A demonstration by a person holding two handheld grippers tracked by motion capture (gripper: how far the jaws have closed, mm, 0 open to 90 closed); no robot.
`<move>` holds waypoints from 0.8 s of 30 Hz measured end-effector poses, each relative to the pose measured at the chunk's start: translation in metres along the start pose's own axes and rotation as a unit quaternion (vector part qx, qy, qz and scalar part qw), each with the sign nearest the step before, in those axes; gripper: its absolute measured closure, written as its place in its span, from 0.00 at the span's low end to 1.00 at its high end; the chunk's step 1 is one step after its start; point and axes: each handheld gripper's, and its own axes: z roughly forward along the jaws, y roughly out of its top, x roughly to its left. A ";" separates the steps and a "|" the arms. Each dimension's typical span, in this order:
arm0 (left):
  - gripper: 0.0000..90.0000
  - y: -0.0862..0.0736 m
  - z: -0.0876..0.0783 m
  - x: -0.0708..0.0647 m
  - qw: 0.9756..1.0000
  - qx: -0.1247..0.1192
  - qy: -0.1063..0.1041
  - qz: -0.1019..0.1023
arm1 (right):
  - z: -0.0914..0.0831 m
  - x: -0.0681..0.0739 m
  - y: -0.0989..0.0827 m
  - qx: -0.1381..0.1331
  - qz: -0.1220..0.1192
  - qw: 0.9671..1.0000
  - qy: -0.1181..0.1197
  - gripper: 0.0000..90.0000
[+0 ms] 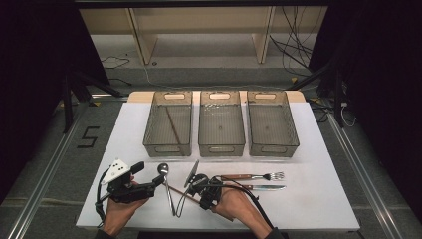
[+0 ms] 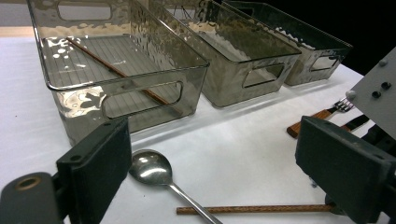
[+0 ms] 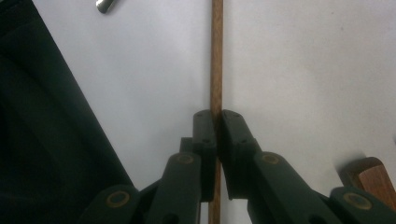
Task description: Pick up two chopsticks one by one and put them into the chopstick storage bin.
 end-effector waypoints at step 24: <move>0.12 0.000 0.000 0.000 1.000 0.000 0.001 -0.001 | -0.021 -0.014 -0.033 -0.016 0.002 1.000 -0.002 0.95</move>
